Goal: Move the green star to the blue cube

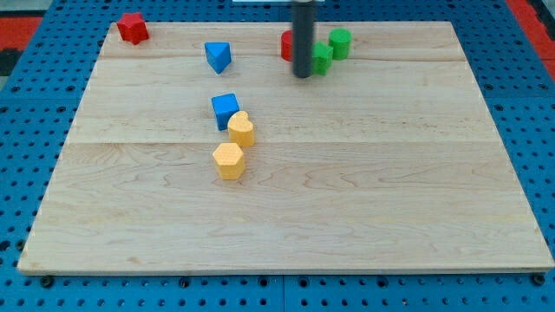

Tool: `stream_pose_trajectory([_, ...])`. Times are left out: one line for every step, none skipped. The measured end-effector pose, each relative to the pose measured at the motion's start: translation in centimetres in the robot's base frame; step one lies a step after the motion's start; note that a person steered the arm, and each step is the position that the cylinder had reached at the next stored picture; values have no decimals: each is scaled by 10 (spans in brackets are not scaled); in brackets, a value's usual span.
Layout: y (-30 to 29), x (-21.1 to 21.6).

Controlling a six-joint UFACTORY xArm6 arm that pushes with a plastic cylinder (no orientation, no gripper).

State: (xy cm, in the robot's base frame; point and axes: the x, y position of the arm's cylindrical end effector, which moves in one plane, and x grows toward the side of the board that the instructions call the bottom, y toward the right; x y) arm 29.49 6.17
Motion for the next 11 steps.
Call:
stream_pose_trajectory([24,-28])
stream_pose_trajectory([9,-39])
stream_pose_trajectory([-31,-39])
stream_pose_trajectory([54,-37])
stream_pose_trajectory([173,-71])
stream_pose_trajectory([185,-104])
stream_pose_trajectory([162,-103])
stream_pose_trajectory([75,-98])
stream_pose_trajectory([57,-100])
stream_pose_trajectory([61,-36])
stream_pose_trajectory([67,-9])
